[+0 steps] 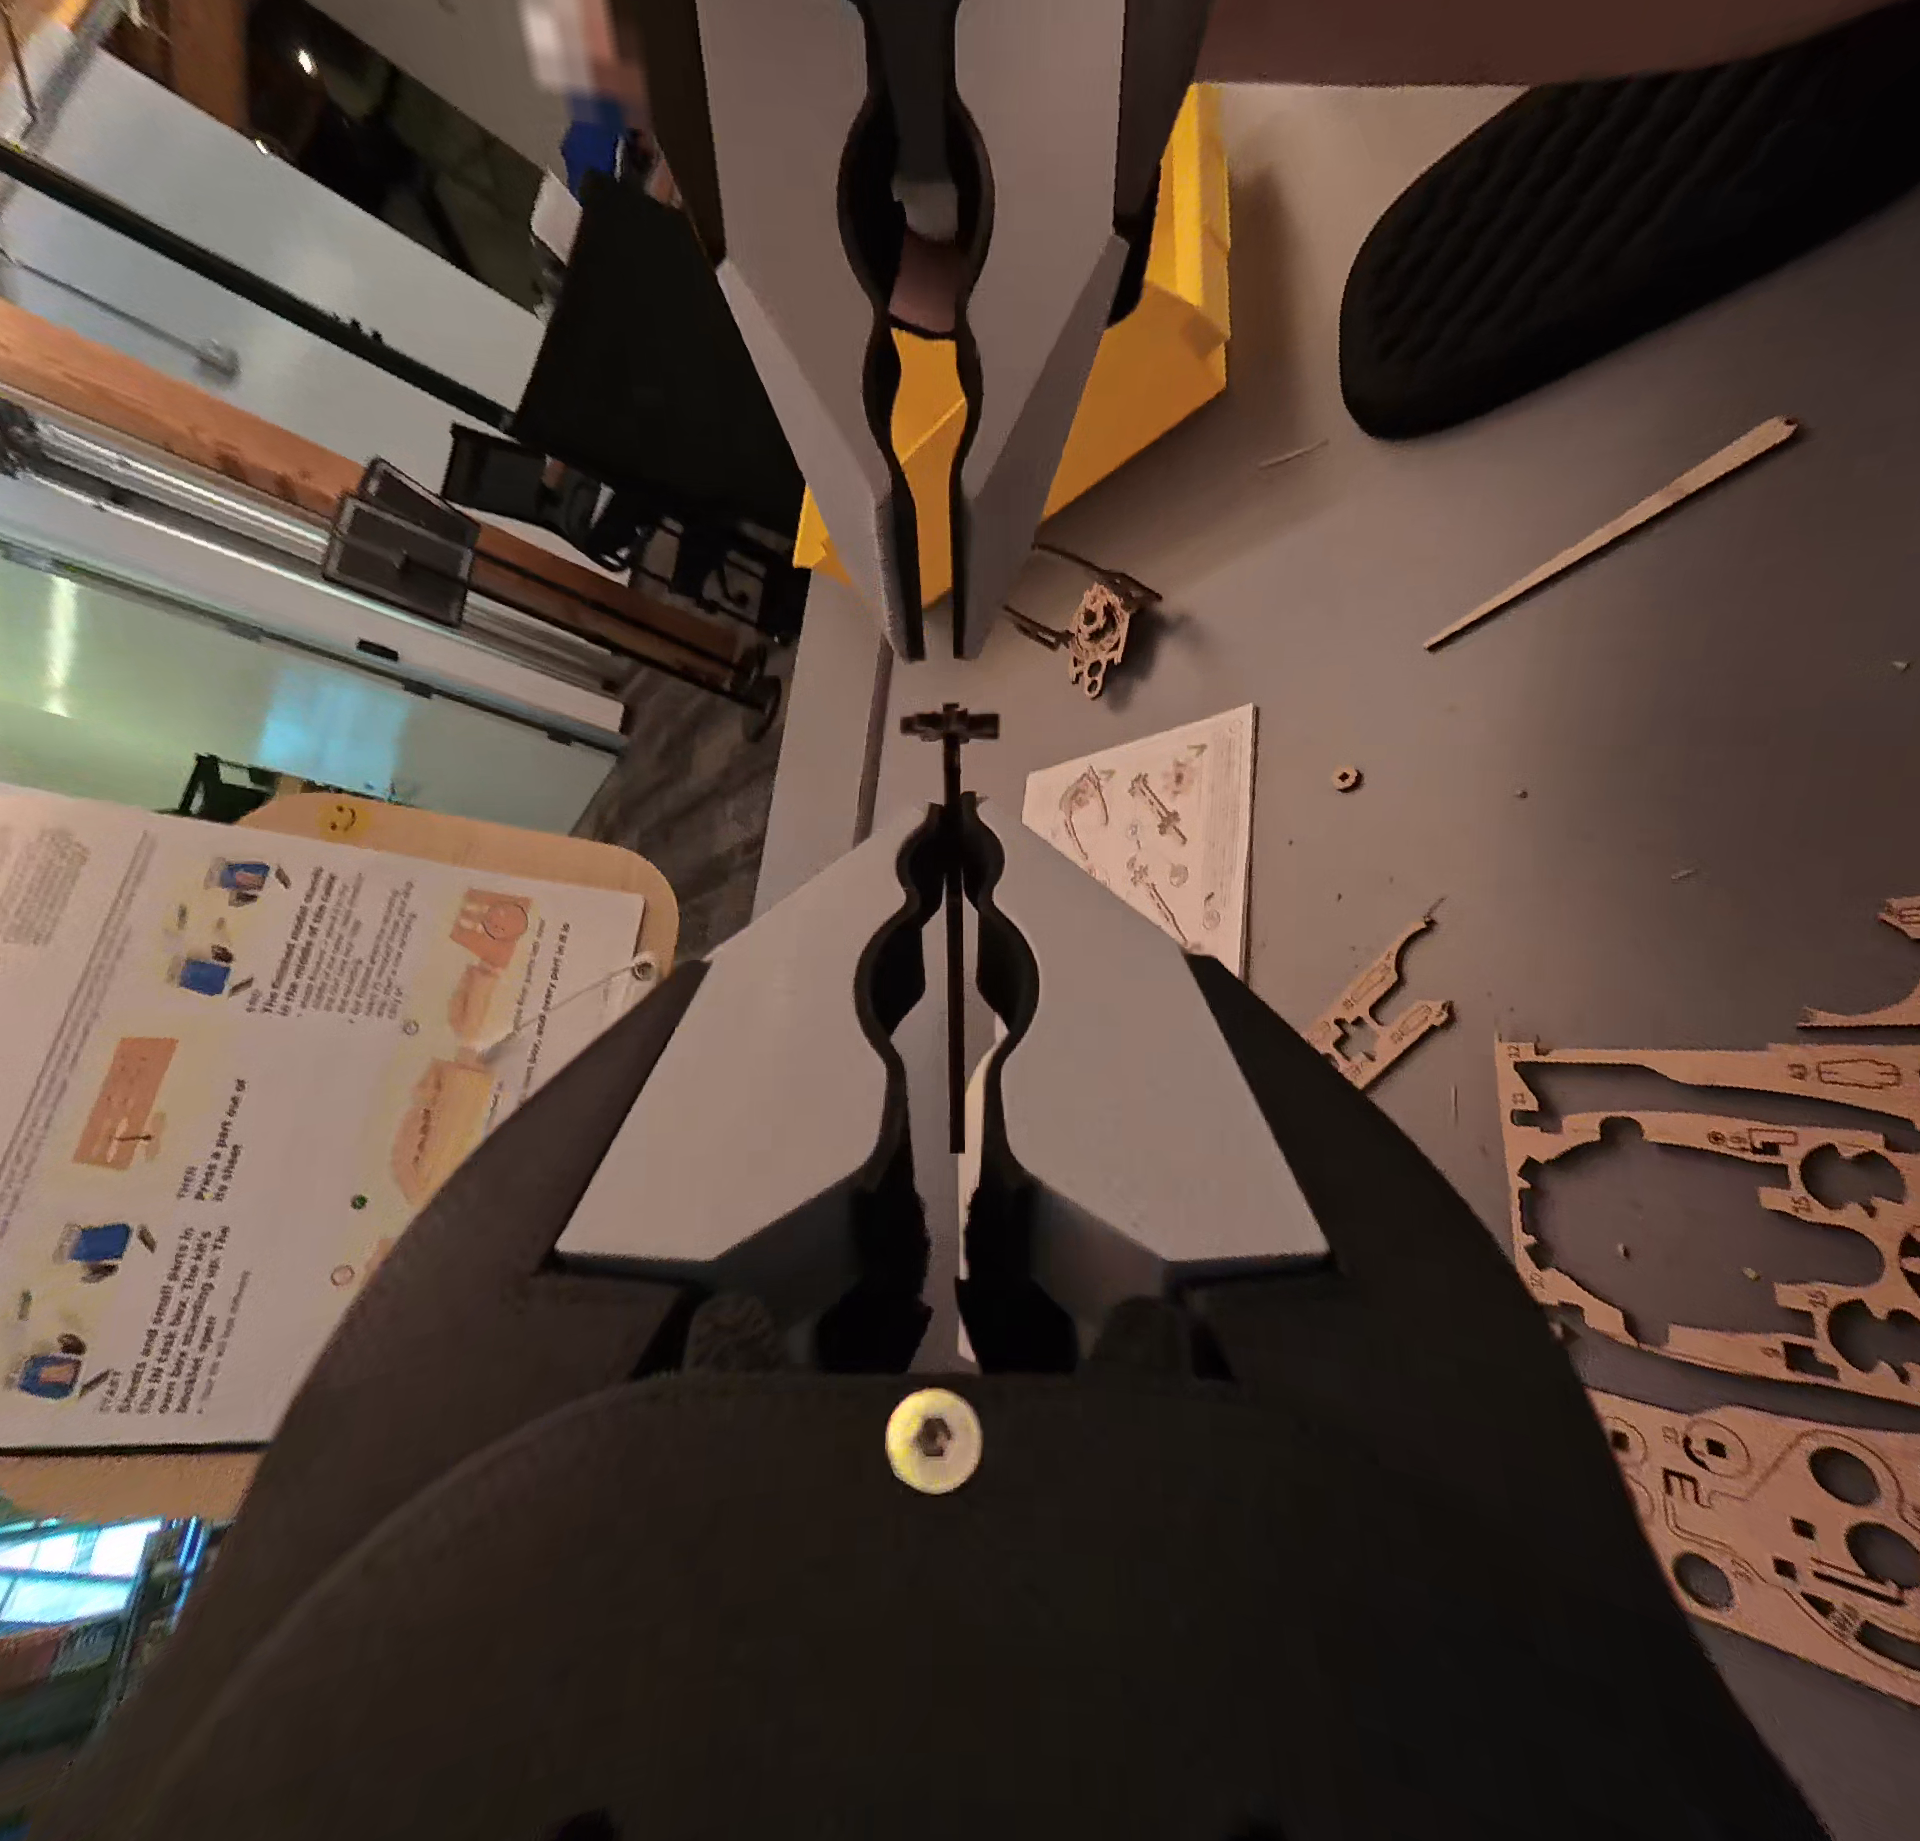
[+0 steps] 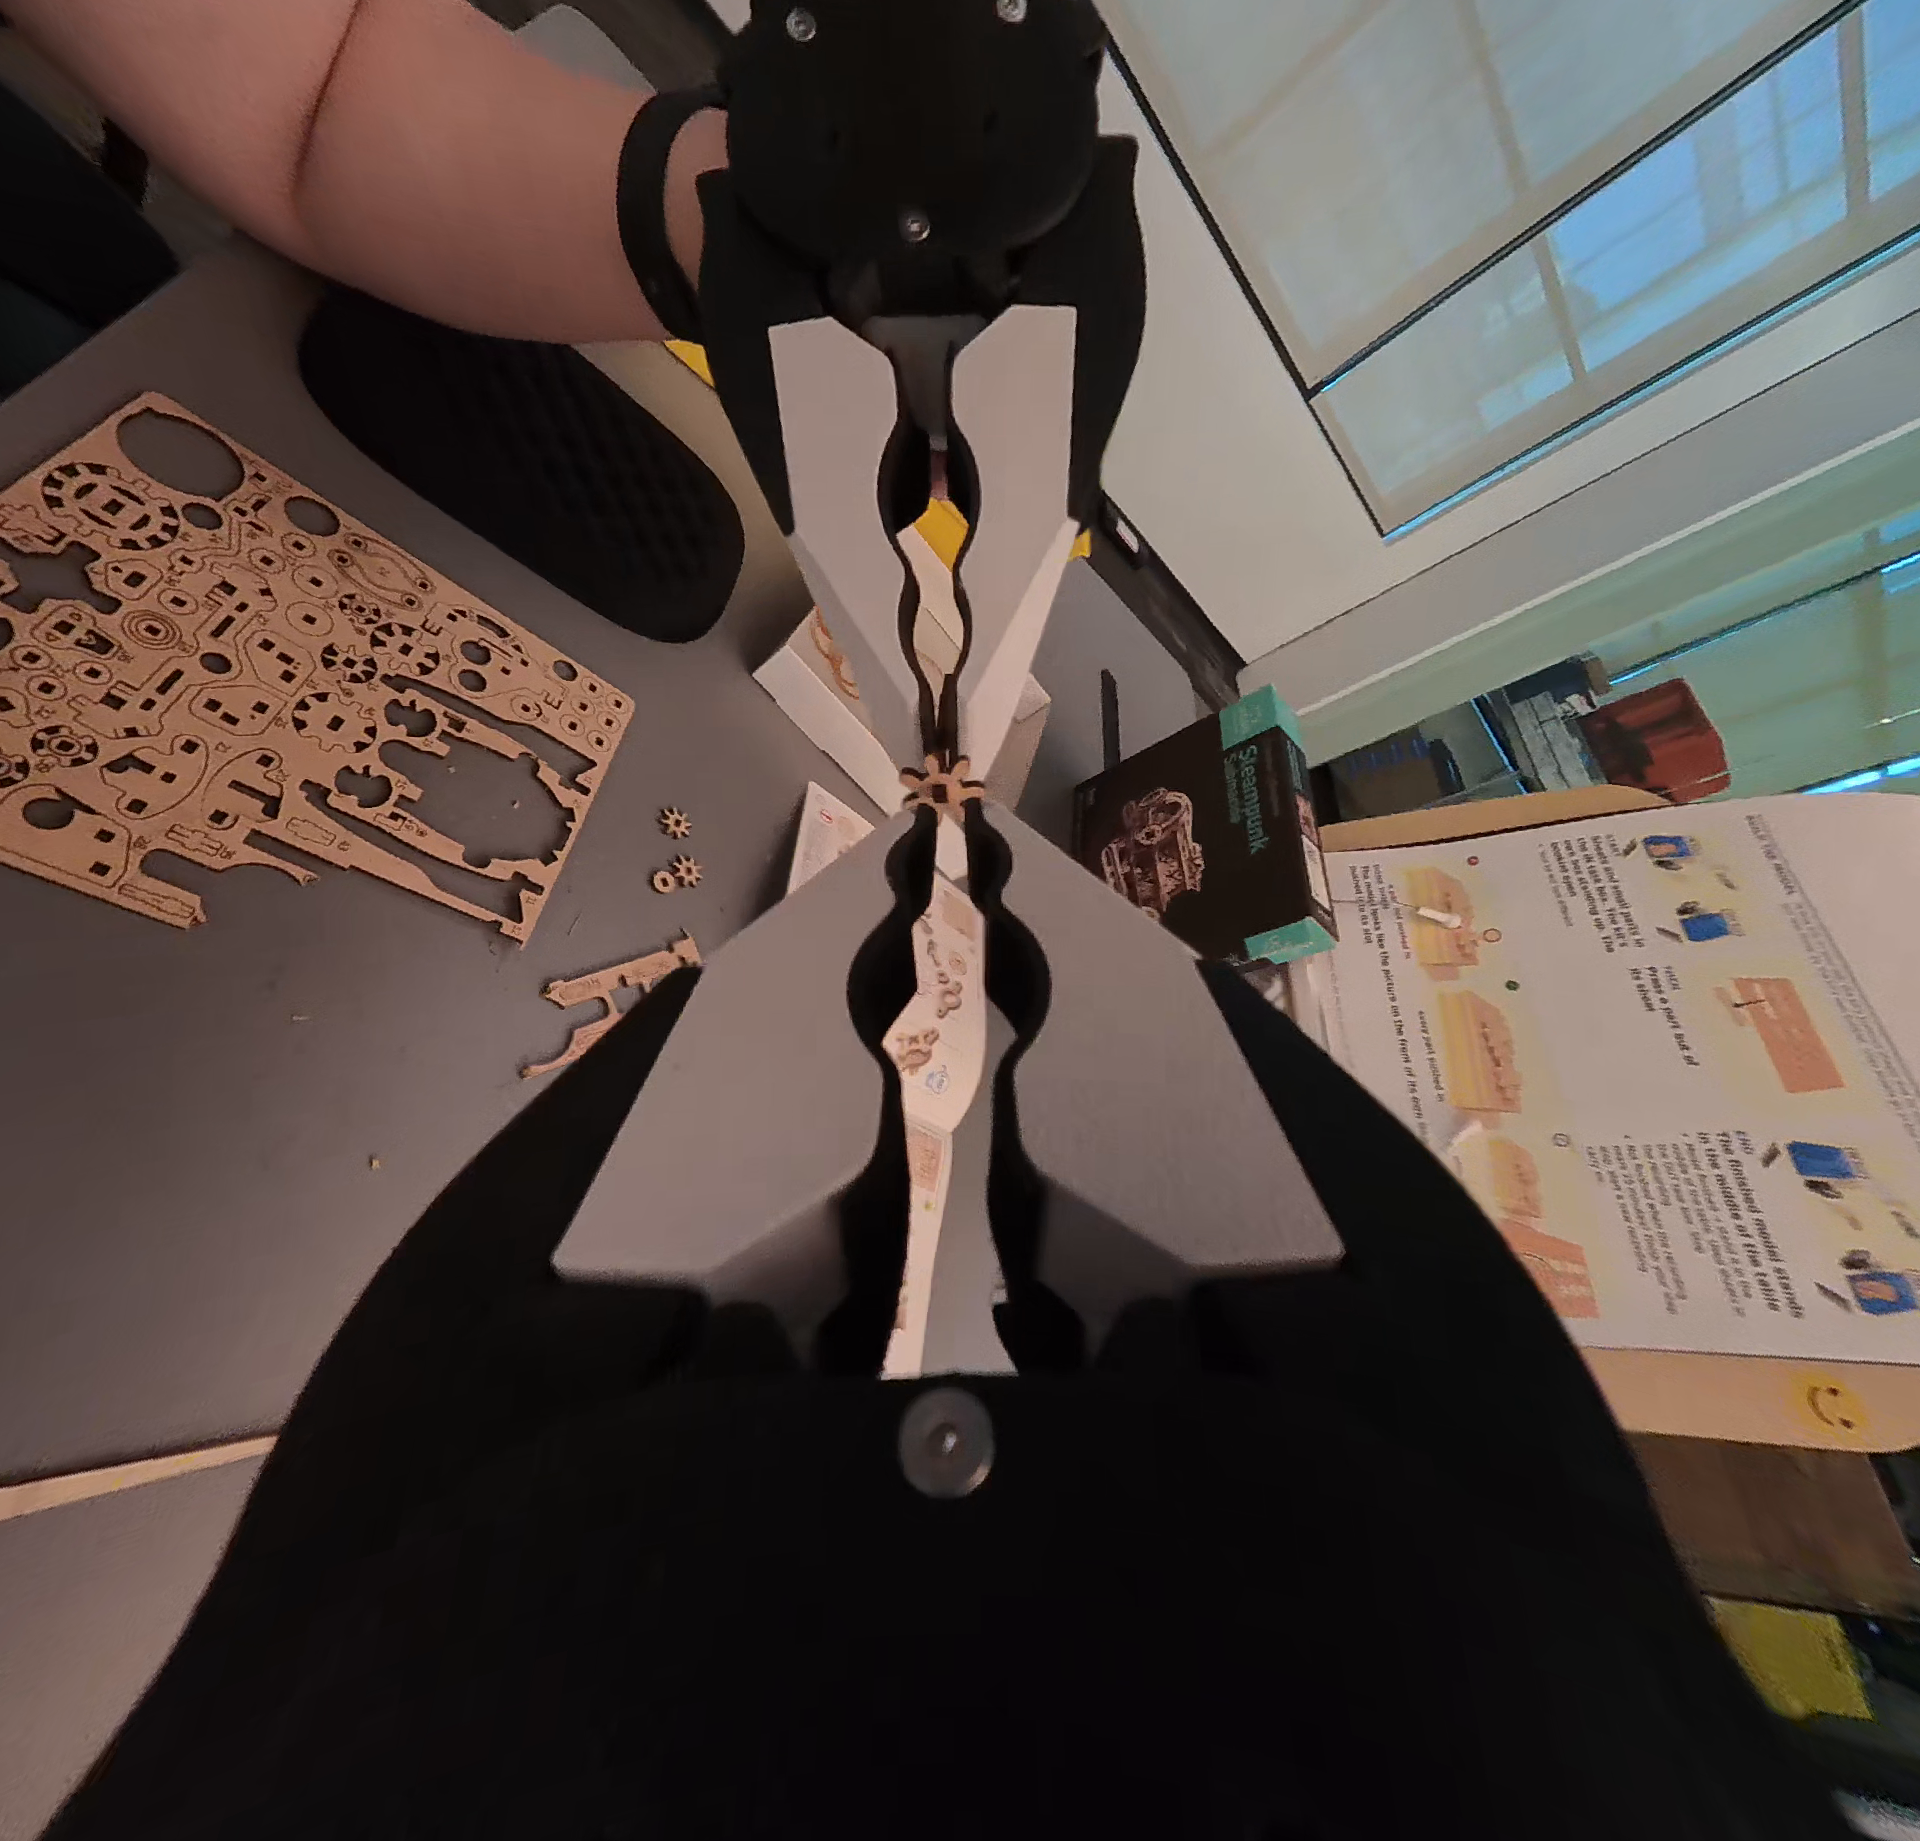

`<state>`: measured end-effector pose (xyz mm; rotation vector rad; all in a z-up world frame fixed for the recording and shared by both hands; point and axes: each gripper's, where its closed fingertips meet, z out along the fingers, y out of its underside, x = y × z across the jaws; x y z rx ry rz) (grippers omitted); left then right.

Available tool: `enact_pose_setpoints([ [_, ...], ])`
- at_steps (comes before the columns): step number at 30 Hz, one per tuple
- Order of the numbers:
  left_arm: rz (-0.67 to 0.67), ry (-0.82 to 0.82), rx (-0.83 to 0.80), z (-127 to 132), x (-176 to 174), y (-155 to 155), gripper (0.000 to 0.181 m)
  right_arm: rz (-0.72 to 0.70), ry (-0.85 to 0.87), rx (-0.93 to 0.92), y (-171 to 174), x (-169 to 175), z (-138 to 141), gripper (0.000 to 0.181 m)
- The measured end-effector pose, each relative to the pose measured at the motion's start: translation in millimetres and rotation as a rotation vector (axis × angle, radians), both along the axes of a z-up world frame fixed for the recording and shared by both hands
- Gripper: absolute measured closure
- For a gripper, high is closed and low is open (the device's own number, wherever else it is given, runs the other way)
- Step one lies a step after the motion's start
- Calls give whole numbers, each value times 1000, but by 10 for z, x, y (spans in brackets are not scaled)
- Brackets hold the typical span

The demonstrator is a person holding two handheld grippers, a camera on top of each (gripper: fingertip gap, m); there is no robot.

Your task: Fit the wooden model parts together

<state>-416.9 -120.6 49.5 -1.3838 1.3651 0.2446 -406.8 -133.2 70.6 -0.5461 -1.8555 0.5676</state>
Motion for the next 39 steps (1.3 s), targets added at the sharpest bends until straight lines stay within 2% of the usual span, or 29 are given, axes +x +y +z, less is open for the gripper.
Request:
enact_pose_setpoints([
  [10,33,23,-43,-96,-44,44,181,27,-20,-69,2,-106,-130,177],
  [24,-40,-68,-151,-125,37,-18,181,41,-47,-80,-36,-74,-134,178],
  [39,-51,-69,-220,-204,70,-43,181,21,-140,-145,-77,-60,-207,179],
])
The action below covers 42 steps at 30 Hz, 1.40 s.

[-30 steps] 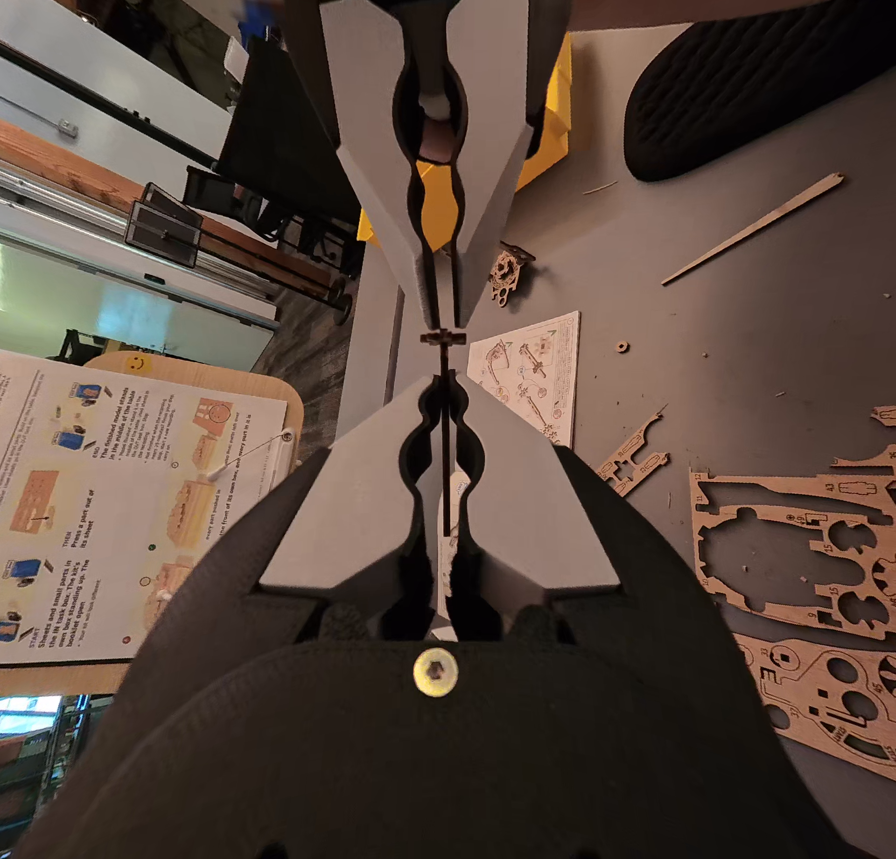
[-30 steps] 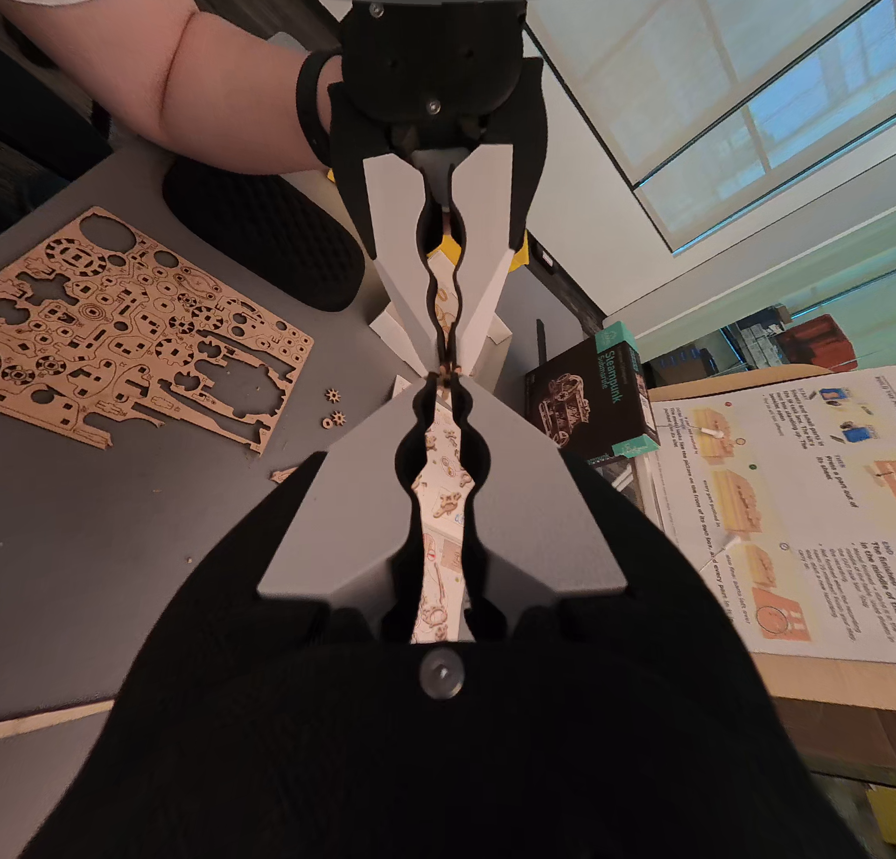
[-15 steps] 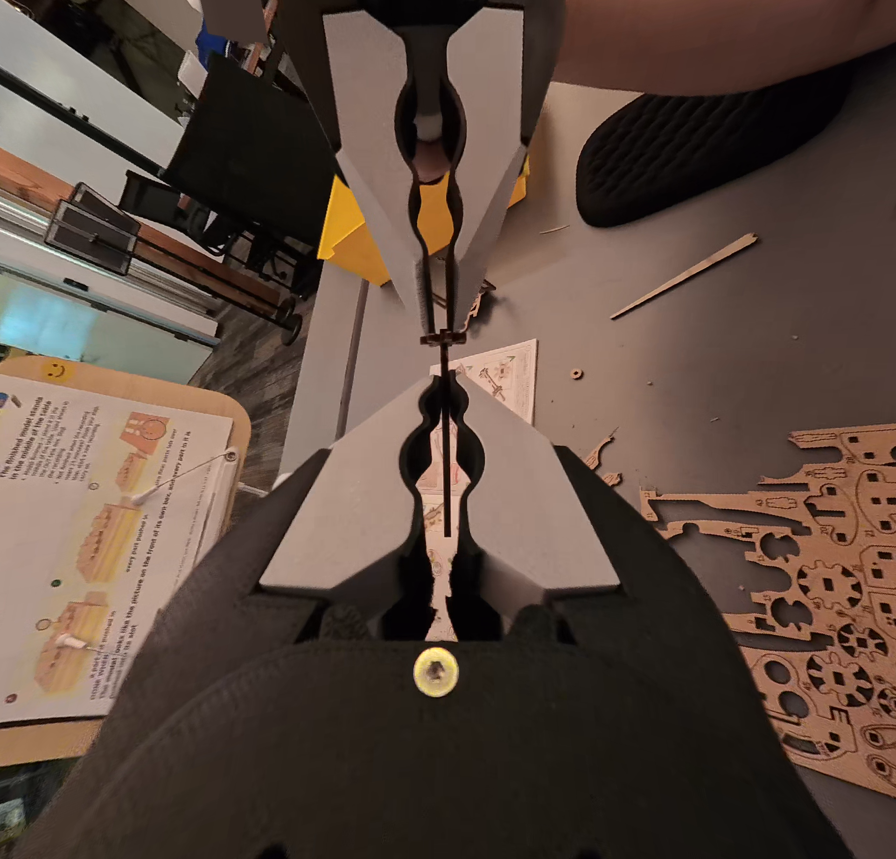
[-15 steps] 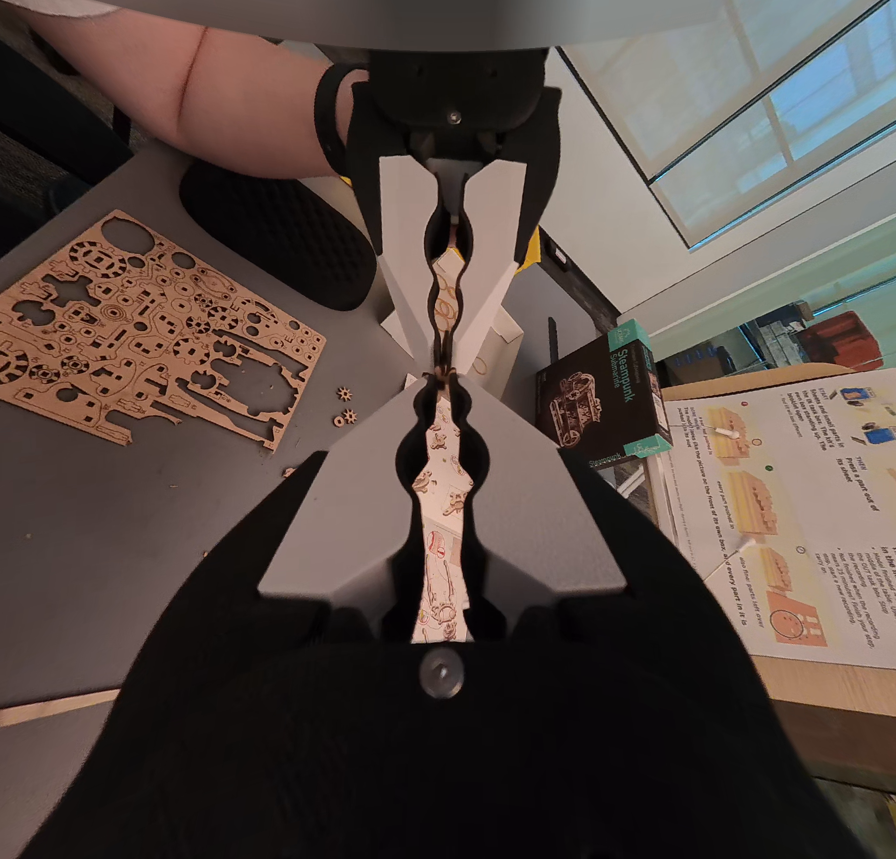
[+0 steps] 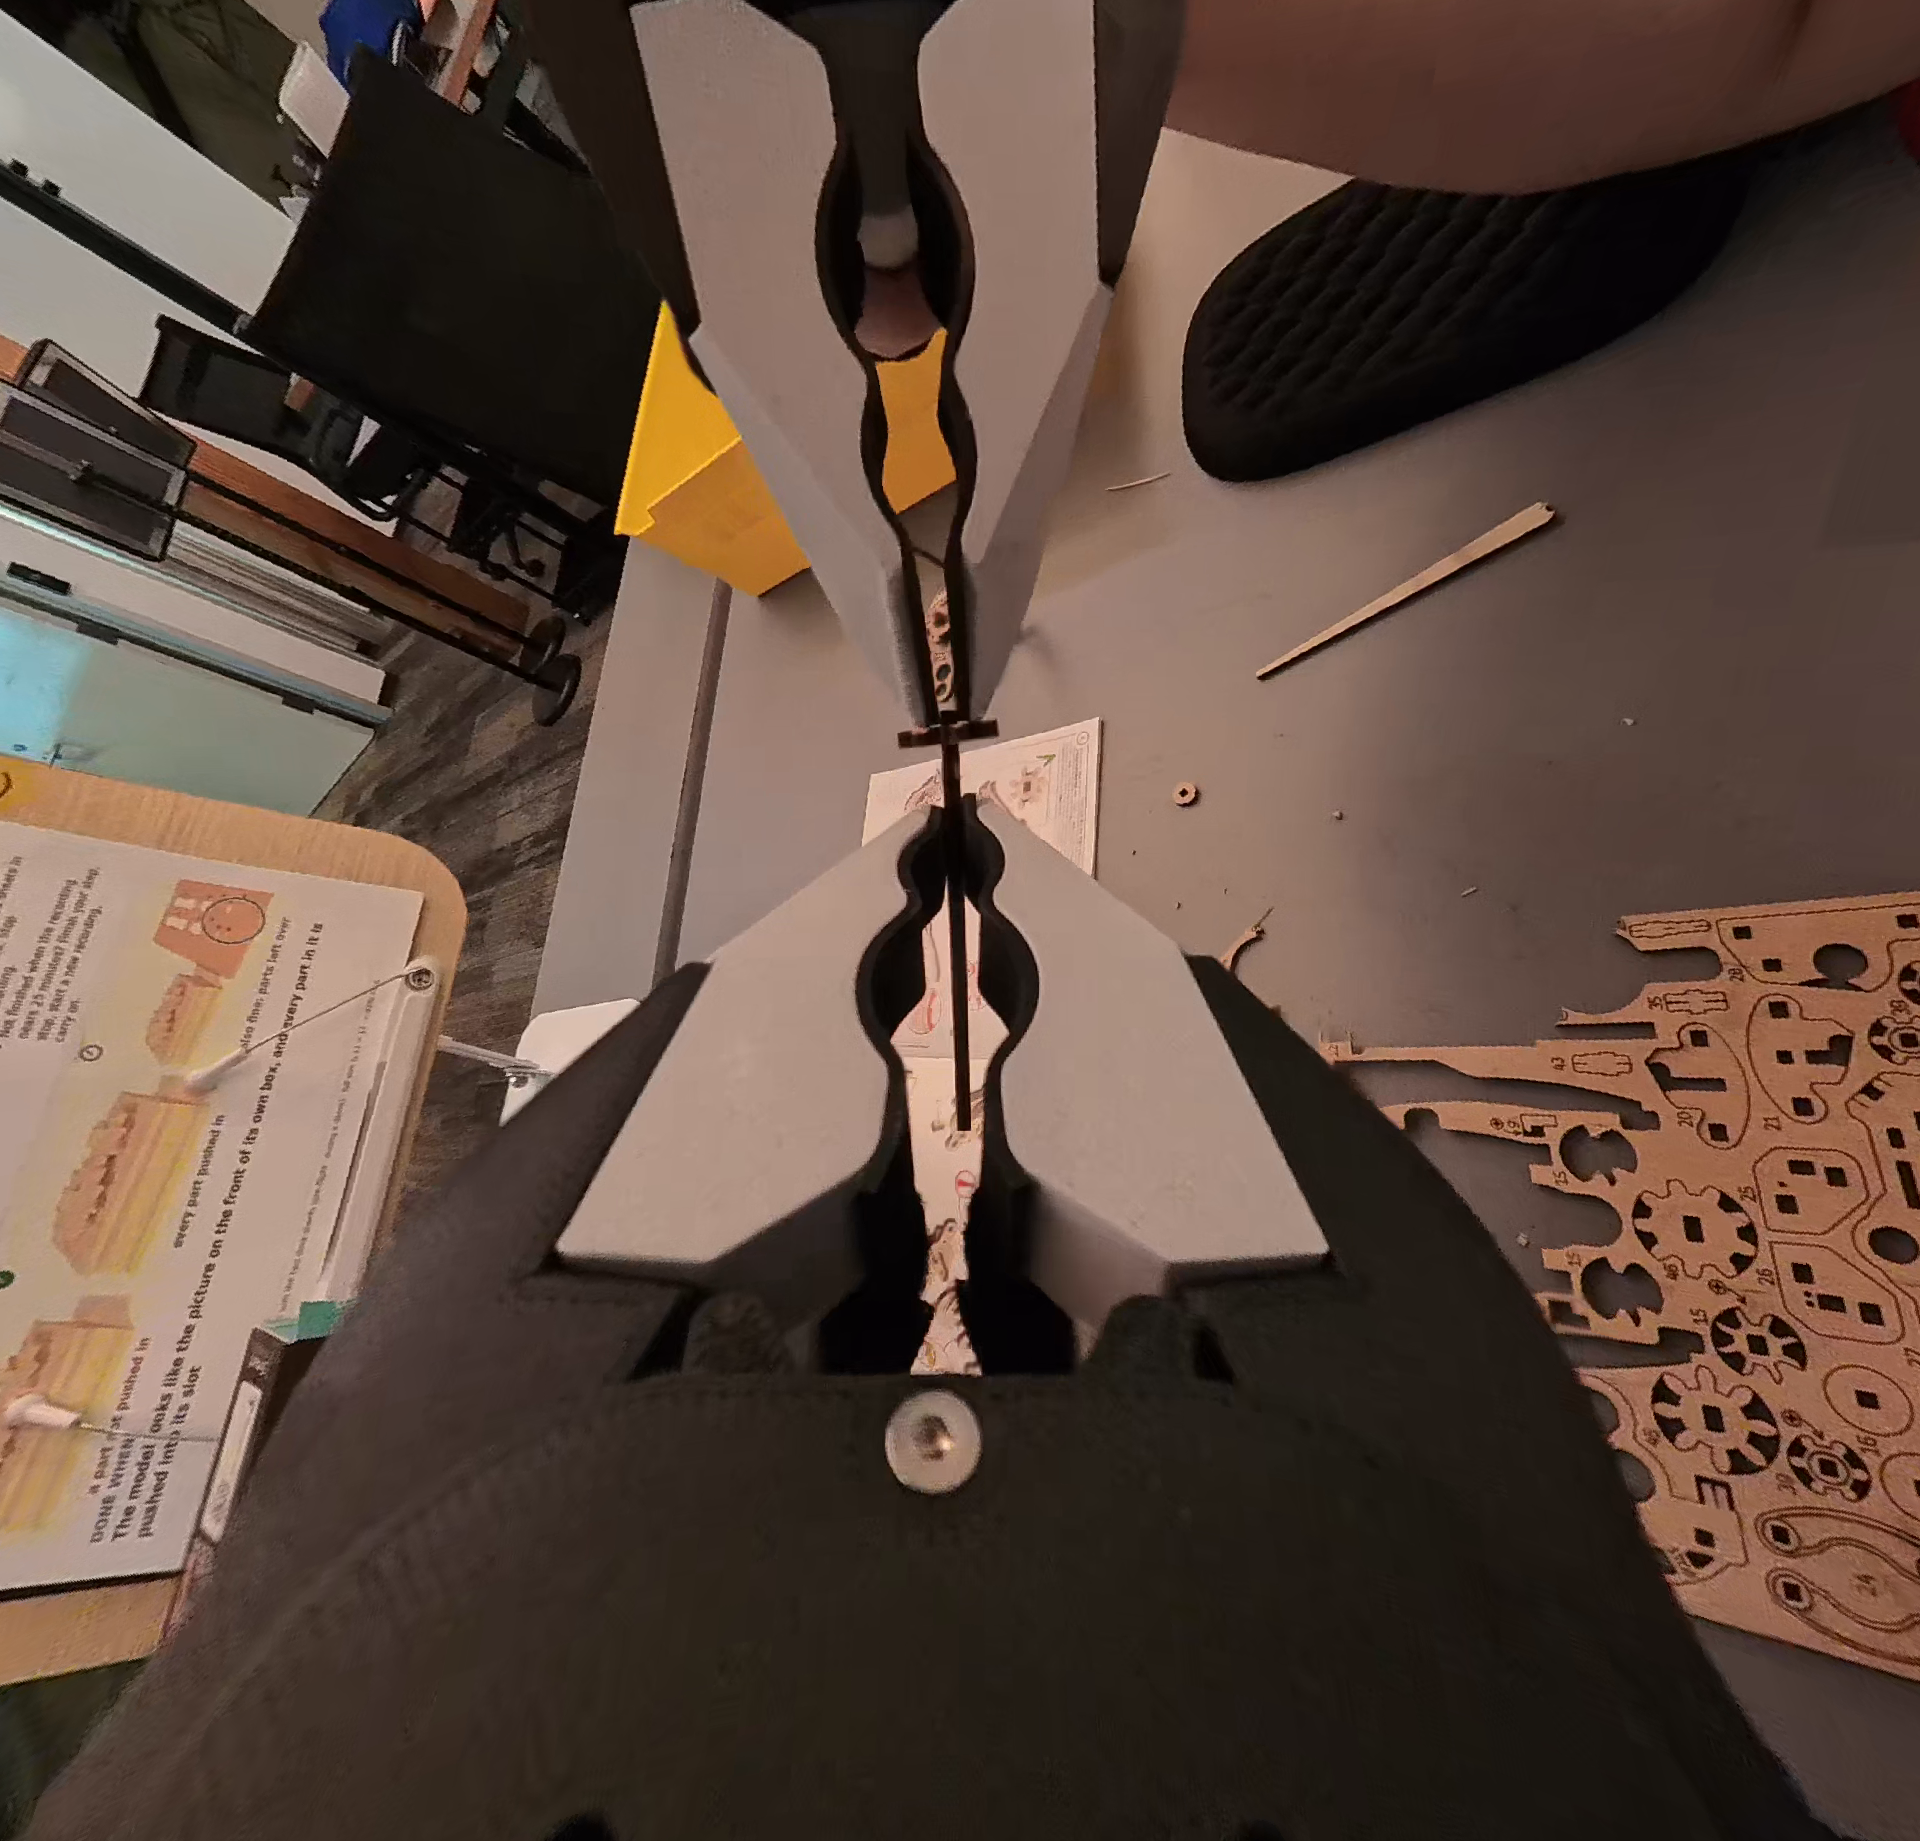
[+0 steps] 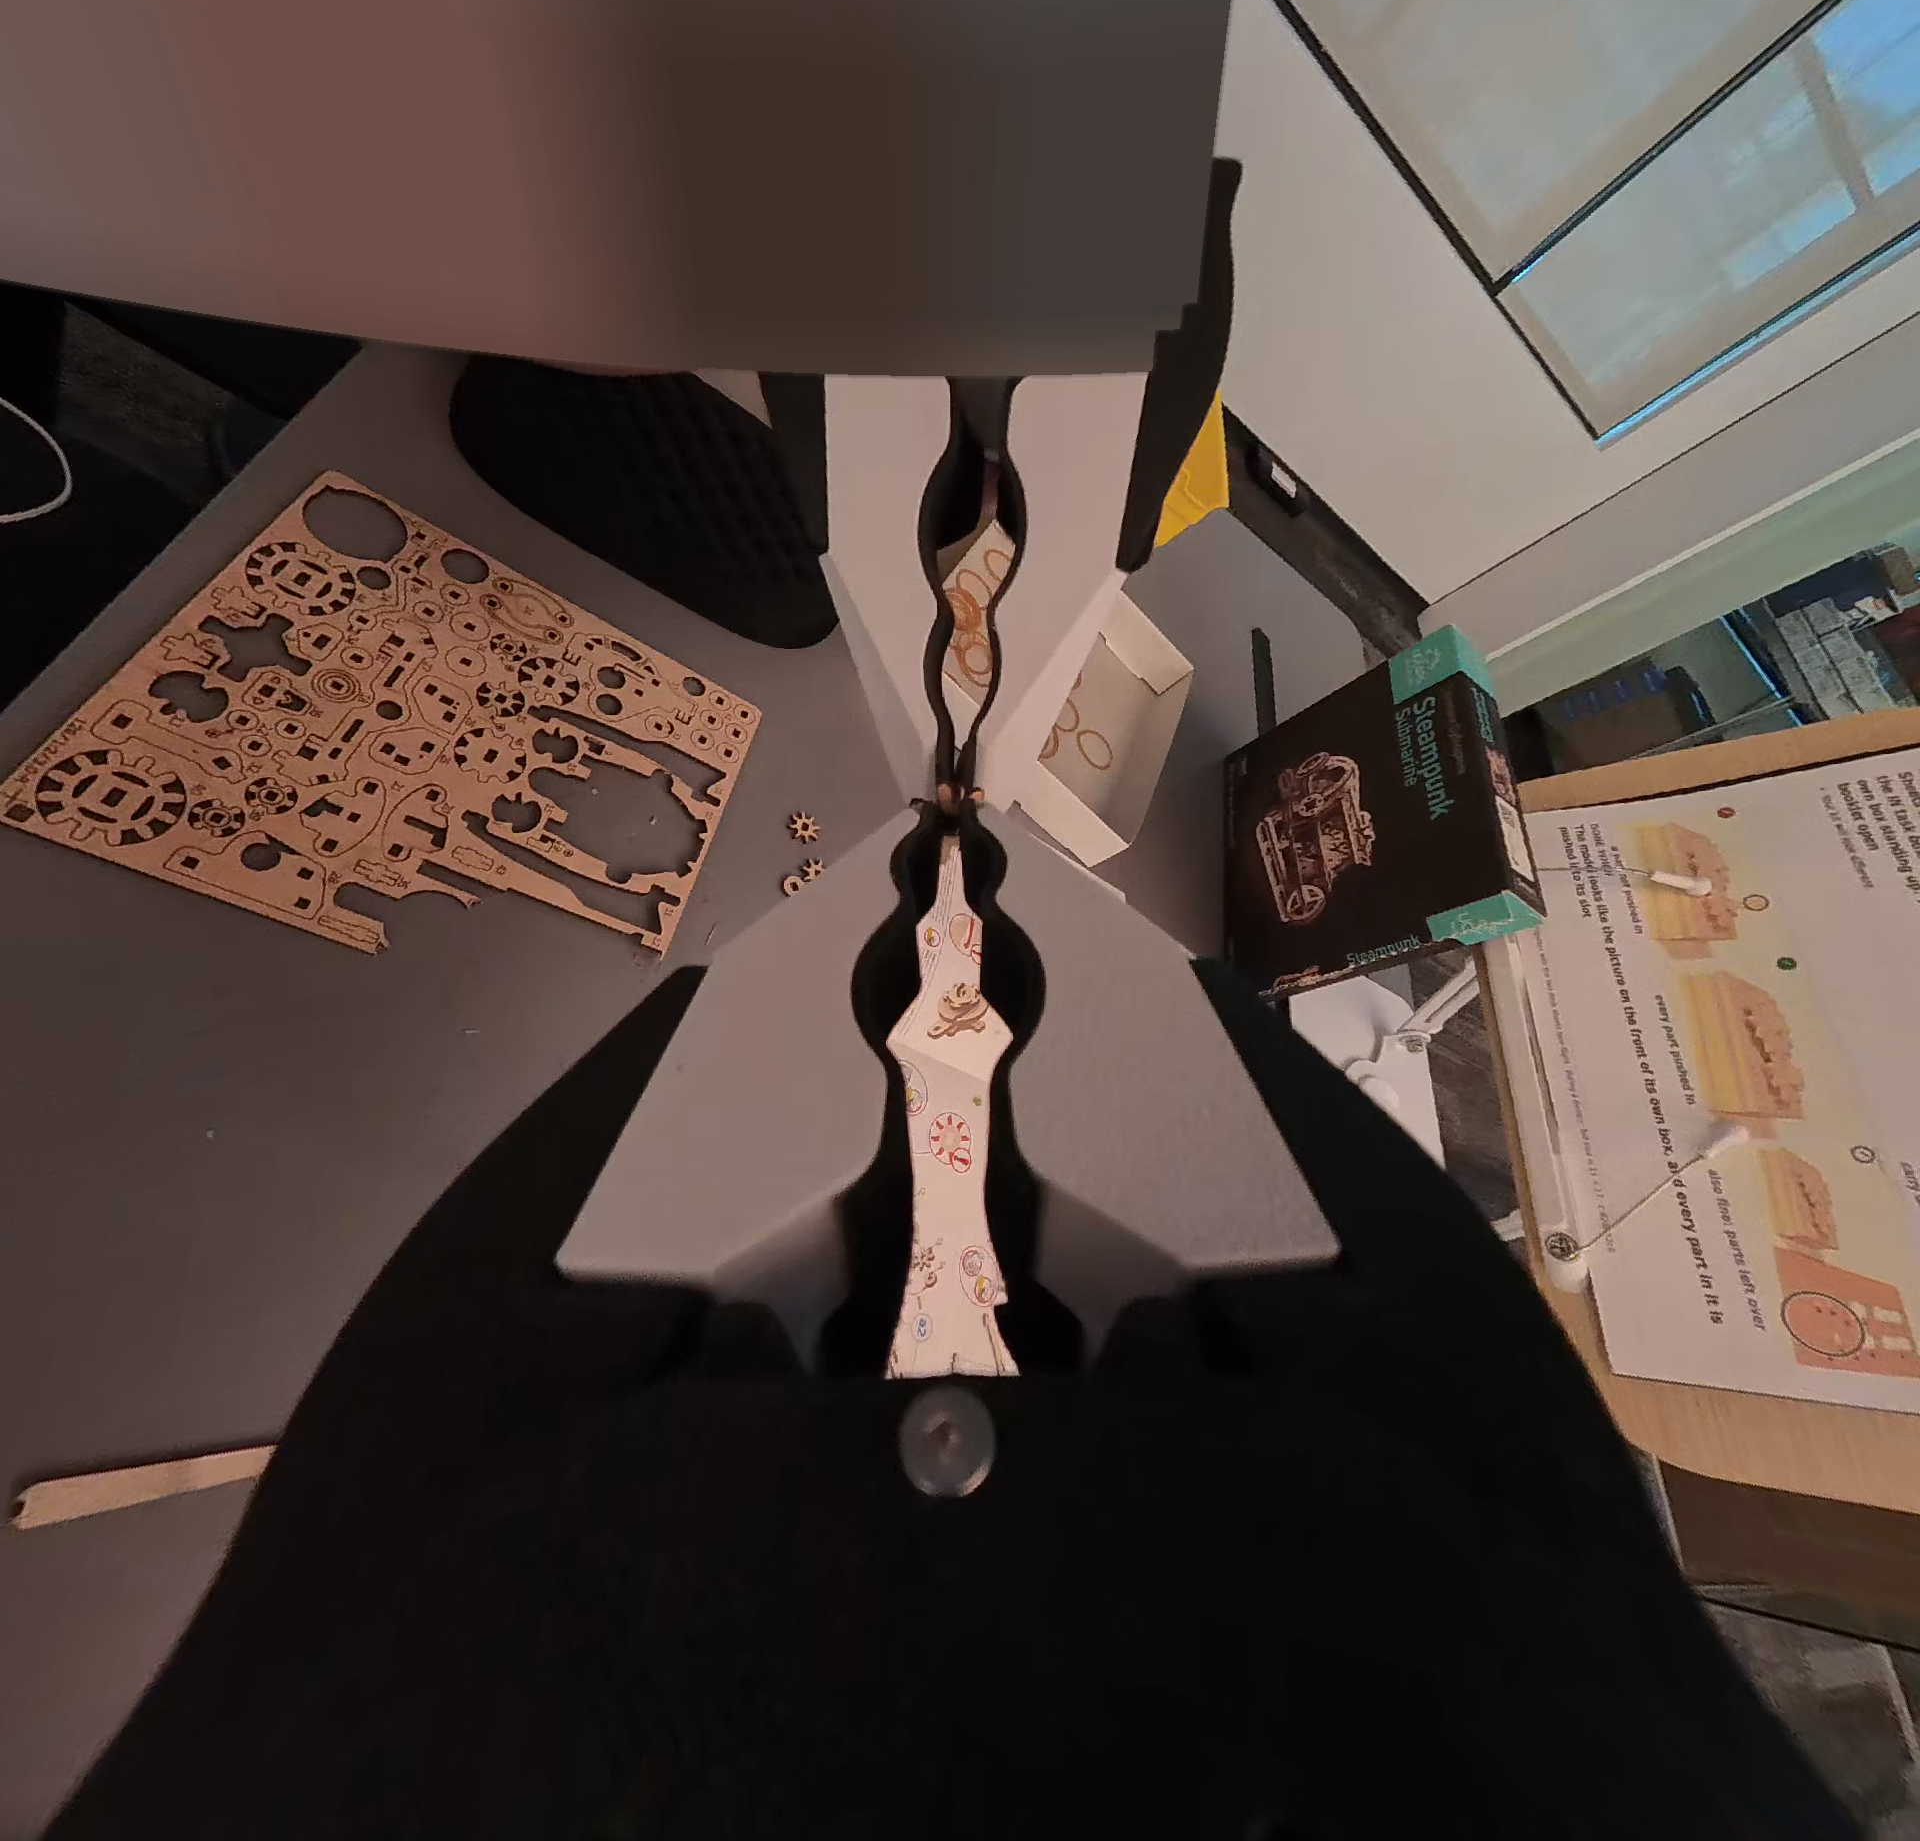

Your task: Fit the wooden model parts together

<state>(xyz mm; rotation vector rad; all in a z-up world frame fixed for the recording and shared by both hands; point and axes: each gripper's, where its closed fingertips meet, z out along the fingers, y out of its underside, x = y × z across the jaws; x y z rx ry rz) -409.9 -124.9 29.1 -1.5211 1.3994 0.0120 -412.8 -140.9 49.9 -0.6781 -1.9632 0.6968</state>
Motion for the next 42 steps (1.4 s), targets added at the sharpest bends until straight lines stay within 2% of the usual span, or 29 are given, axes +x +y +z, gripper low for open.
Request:
enact_pose_setpoints([
  [3,-27,-124,-64,80,41,-20,181,7,32,-44,2,9,88,177],
  [7,-13,-372,-211,233,58,6,181,67,146,-183,30,73,317,160],
  [10,-17,-525,-324,280,100,25,181,49,238,-147,126,55,380,154],
  [13,-24,-679,-443,326,139,39,181,73,269,-115,74,35,378,151],
  [19,-63,-923,-608,449,146,56,181,77,449,-158,96,77,633,145],
  [20,-68,-947,-615,470,141,61,181,67,467,-213,131,73,680,146],
  [25,-52,-990,-579,531,104,91,181,67,315,-806,317,-59,719,151],
  [30,-28,-960,-554,504,73,119,181,139,171,-1151,298,-132,675,167],
  [34,1,-931,-524,473,20,168,181,59,137,-1102,373,-206,524,169],
  [38,17,-901,-470,477,-5,191,181,84,166,-1132,382,-166,608,170],
  [42,25,-867,-453,442,7,195,181,83,98,-1140,316,-241,486,171],
])
